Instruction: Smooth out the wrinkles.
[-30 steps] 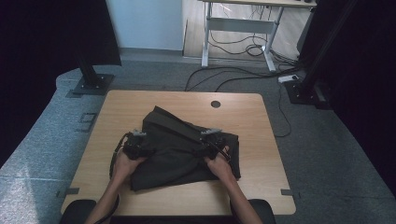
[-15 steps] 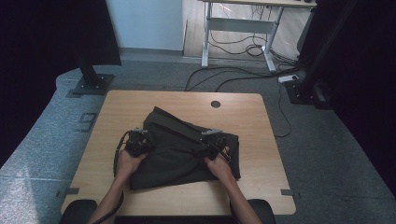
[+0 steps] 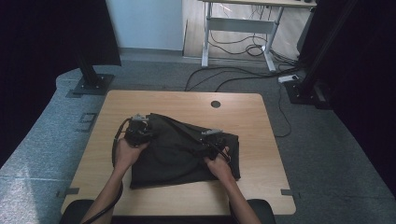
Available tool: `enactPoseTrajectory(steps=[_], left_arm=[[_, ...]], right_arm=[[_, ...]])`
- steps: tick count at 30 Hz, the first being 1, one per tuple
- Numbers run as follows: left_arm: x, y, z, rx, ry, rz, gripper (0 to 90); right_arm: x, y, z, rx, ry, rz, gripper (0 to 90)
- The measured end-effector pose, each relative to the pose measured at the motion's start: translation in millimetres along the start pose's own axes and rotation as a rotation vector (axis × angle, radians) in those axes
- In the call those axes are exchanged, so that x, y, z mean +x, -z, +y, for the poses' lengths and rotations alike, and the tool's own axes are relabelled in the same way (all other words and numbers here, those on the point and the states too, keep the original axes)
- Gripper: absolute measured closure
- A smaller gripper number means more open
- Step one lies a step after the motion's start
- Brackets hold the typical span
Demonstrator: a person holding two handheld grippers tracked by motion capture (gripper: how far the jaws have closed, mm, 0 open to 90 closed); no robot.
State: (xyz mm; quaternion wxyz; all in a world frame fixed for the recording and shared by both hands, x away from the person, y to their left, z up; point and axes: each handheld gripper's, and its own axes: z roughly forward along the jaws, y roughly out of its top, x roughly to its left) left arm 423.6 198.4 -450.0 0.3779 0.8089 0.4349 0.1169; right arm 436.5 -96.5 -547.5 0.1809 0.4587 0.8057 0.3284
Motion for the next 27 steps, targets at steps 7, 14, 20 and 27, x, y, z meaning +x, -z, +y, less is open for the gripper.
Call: enactPoseTrajectory(steps=[7,14,20,27], left_arm=[[-35.2,7.1,38.3,-0.014,-0.107,-0.028,82.8],[-73.9,-2.1,70.0,-0.005,-0.194,-0.075,82.8],[-107.0,-17.5,86.5,0.017,-0.262,-0.103,82.9],[-126.2,-28.9,87.5,0.042,-0.335,-0.071,82.9]], right_arm=[[0.3,0.0,0.3,0.004,0.001,-0.001,1.2],[2.5,-0.3,0.8,0.003,-0.005,-0.005,1.2],[7.1,-1.4,1.6,0.002,0.003,-0.006,1.3],[12.5,-1.9,2.1,-0.003,-0.001,-0.001,1.7]])
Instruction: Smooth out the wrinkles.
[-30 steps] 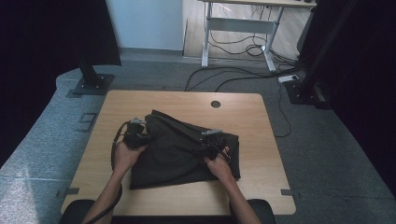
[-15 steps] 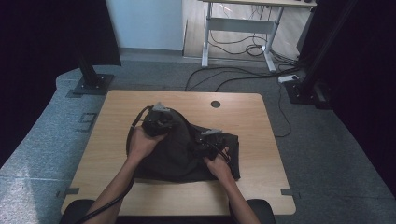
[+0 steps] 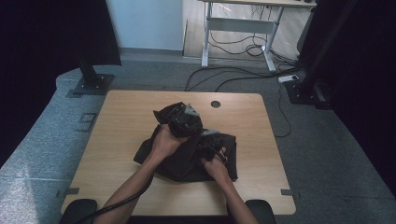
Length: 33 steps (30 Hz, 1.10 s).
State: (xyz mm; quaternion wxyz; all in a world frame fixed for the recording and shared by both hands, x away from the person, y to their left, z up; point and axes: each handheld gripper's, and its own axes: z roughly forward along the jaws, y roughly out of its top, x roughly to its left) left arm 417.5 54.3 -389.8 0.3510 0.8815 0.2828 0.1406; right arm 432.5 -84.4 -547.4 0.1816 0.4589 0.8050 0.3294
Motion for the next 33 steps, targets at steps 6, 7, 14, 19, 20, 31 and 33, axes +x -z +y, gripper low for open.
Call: enactPoseTrajectory(steps=[6,7,14,19,20,31,33], left_arm=[[2.9,2.6,-7.4,0.043,-0.04,0.08,82.8],[3.7,3.0,-9.4,0.047,-0.042,0.091,82.8],[14.9,8.4,-20.6,0.042,-0.011,0.108,82.8],[19.9,10.5,-24.9,0.037,0.006,0.109,82.7],[20.9,10.5,-25.4,0.036,0.011,0.109,82.7],[25.9,13.3,-24.7,0.031,0.029,0.125,82.8],[25.9,14.2,-23.1,0.027,0.025,0.133,82.8]], right_arm=[[-4.2,5.0,6.3,0.026,0.014,0.037,8.9],[-5.9,9.5,8.9,0.016,0.009,0.063,14.5],[-37.3,58.9,18.6,-0.047,-0.003,0.021,18.0],[-85.0,81.2,-9.3,0.037,-0.039,-0.099,32.5],[-92.4,82.3,-17.6,0.058,-0.054,-0.113,32.9],[-102.1,70.5,-51.9,0.086,-0.093,-0.123,51.5],[-95.7,66.6,-48.0,0.082,-0.085,-0.121,52.7]])
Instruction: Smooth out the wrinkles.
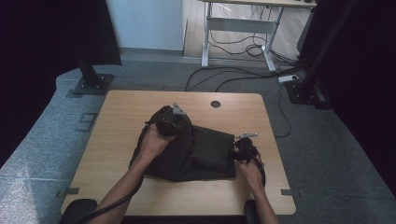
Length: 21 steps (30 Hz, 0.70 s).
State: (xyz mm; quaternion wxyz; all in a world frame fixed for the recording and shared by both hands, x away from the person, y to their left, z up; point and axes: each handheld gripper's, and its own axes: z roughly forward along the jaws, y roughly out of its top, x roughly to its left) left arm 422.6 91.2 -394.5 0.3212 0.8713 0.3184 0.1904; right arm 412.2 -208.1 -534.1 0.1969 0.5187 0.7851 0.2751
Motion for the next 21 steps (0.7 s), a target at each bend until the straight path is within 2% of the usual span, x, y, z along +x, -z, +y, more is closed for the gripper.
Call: enactPoseTrajectory(steps=[3,6,8,9,13,17,21], left_arm=[[-1.2,0.5,2.2,0.003,-0.006,0.011,82.8],[-3.3,-1.7,4.0,0.009,-0.01,0.021,82.8],[-5.9,-4.6,4.3,0.018,-0.018,0.025,82.8],[-7.2,-5.9,4.3,0.021,-0.021,0.026,82.8],[-16.1,-15.0,1.9,0.044,-0.039,0.035,82.8],[-29.2,-30.7,-2.7,0.073,-0.06,0.033,82.7],[-47.5,-57.6,-9.8,0.132,-0.101,0.03,82.5]], right_arm=[[13.5,-6.9,6.0,-0.016,0.003,0.042,53.5],[34.6,-14.7,14.6,-0.022,0.025,0.1,53.0],[48.8,-19.4,20.7,-0.023,0.052,0.119,51.6],[60.5,-23.7,26.0,-0.028,0.072,0.132,51.2],[84.4,-33.8,37.2,-0.043,0.1,0.154,50.5],[95.2,-39.9,42.9,-0.062,0.105,0.162,50.2],[94.9,-40.9,43.5,-0.066,0.098,0.177,48.8]])
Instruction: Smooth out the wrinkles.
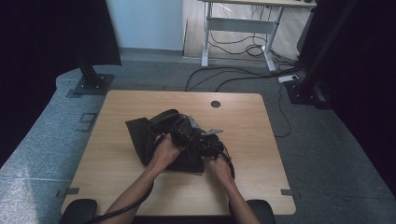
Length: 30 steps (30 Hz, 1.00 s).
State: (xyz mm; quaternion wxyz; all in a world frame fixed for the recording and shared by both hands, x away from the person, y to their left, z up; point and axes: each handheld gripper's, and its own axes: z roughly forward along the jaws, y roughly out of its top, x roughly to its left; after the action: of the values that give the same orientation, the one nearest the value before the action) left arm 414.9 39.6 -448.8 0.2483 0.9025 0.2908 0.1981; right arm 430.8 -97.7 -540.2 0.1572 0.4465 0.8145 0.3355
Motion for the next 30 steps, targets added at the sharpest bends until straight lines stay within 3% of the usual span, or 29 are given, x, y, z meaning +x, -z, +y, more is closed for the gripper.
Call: enactPoseTrajectory(steps=[5,9,13,17,19,23,25,28,30], left_arm=[[-18.4,-31.9,-5.3,0.076,-0.034,0.011,81.8],[-28.1,-50.1,-11.7,0.125,-0.061,0.029,80.9],[-40.6,-62.7,-19.9,0.115,-0.08,0.081,78.6],[-47.9,-62.9,-23.8,0.094,-0.097,0.115,74.2],[-46.5,-61.8,-27.3,0.07,-0.08,0.095,71.9],[-38.8,-59.2,-31.9,0.03,-0.014,0.005,62.8],[-37.0,-57.5,-33.2,0.026,-0.003,-0.026,58.6],[-33.3,-54.9,-34.8,0.015,0.031,-0.086,52.5],[-31.5,-53.1,-35.5,0.005,0.038,-0.111,50.6]], right_arm=[[-17.1,10.4,-7.7,-0.001,-0.053,-0.004,31.5],[-37.0,27.7,-16.8,-0.007,-0.079,-0.044,28.0],[-52.7,40.5,-28.0,-0.005,-0.104,-0.069,27.2],[-56.9,43.5,-31.8,0.001,-0.109,-0.065,26.5],[-55.9,46.1,-28.0,-0.018,-0.105,-0.058,25.6],[-49.3,51.9,-13.0,-0.066,-0.081,-0.026,21.8],[-45.3,51.9,-2.5,-0.075,-0.06,-0.009,19.4],[-40.9,50.6,14.3,-0.111,-0.076,0.064,19.0],[-39.5,47.9,21.3,-0.122,-0.077,0.084,18.5]])
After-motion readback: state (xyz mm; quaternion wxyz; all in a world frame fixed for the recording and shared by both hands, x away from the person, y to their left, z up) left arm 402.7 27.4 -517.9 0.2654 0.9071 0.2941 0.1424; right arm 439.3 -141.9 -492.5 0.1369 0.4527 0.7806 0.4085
